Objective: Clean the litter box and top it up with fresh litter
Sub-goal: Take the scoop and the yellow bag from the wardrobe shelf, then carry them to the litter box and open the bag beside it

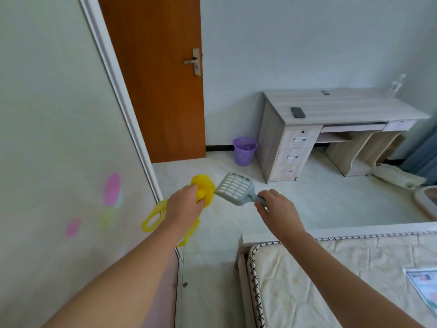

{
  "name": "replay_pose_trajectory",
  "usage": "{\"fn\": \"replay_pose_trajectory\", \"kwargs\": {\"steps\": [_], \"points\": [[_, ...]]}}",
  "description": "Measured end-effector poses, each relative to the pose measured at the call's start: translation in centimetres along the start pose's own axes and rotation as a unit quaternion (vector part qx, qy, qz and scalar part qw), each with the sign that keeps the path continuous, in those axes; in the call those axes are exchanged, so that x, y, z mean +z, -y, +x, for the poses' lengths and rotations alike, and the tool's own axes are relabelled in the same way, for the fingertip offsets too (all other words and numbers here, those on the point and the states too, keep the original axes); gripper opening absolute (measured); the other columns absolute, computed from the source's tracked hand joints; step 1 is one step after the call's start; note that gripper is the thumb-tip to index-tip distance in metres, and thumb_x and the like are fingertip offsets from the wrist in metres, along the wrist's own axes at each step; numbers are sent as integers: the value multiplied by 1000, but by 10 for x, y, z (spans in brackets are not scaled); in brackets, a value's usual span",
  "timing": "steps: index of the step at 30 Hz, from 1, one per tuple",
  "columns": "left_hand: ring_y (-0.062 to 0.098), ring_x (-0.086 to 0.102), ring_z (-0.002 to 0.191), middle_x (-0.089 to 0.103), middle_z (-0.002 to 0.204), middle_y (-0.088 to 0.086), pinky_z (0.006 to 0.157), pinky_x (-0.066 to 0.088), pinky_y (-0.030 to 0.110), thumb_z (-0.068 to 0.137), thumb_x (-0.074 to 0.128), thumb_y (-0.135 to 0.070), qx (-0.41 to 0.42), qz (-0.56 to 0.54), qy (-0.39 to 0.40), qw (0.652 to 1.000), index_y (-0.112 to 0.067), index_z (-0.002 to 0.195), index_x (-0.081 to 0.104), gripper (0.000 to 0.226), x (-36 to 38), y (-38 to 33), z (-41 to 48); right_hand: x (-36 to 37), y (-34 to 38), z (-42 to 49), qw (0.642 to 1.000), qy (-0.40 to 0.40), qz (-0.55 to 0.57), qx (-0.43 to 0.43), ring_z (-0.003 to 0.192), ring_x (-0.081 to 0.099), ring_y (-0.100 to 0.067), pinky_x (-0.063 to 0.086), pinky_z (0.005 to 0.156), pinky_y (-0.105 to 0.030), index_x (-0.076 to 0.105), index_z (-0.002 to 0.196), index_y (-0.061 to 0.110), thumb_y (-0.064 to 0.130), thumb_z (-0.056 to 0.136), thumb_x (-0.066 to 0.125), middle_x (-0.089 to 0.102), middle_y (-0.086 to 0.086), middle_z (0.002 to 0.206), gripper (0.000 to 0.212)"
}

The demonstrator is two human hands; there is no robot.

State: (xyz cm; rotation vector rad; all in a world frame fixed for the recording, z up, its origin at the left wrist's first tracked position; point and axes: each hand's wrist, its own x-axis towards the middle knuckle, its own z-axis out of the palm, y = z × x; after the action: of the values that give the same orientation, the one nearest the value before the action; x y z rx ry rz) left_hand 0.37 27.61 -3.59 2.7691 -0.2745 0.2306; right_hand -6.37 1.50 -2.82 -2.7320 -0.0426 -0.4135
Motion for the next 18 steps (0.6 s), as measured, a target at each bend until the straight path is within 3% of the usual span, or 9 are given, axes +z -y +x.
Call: {"fn": "replay_pose_trajectory", "kwargs": {"steps": [5,11,18], "points": [[32,62,84,64,89,7,64,42,37,91,63,-41,19,5,11,1000,-18,85,51,26,14,-1,63,22,-22,47,1000,-5,-1,7,79,56,-25,38,63,-31,65,97,14,25,92,63,61,0,85,12],[31,63,86,65,91,6,63,38,35,90,63,-41,28,24,30,999,-17,89,56,25,48,-1,149,58,-66,122,1000,-25,-3,5,80,51,-25,47,68,-36,67,94,11,20,88,69,60,-2,85,11],[30,64,94,64,100,4,70,46,37,91,59,-42,73,71,53,993,-18,101,59,26,73,-24,261,86,-113,216,1000,-13,19,17,79,51,-25,48,68,-36,67,93,12,19,88,70,58,-2,87,10]]}}
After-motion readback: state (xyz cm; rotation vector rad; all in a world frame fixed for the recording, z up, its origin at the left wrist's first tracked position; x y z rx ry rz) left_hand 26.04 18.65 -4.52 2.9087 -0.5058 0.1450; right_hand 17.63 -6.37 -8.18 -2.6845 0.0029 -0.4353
